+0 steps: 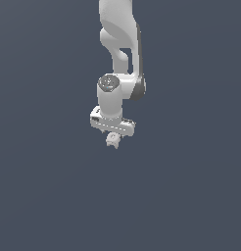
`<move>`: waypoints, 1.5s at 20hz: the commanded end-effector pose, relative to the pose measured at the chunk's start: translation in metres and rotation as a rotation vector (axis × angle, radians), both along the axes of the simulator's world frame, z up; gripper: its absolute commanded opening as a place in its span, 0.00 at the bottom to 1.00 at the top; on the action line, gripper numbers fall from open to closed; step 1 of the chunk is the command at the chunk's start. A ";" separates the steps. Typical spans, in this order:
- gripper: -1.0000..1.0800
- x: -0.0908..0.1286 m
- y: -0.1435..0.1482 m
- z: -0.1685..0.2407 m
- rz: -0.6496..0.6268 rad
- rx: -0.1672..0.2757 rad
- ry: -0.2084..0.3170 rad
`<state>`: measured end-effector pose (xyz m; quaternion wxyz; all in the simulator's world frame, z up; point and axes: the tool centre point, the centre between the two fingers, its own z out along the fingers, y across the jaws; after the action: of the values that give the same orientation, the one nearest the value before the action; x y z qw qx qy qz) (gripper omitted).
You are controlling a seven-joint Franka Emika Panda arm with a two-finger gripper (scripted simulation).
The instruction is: Pick up the object and move it to a goal position.
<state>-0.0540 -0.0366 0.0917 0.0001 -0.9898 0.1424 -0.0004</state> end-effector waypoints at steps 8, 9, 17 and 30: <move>0.96 -0.002 0.000 -0.013 -0.004 0.000 0.001; 0.96 -0.002 0.000 -0.018 -0.004 0.000 0.001; 0.96 -0.003 -0.001 -0.050 -0.007 0.000 0.001; 0.00 -0.002 0.000 -0.052 -0.007 0.000 0.001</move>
<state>-0.0559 -0.0373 0.0406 0.0001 -0.9893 0.1462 -0.0009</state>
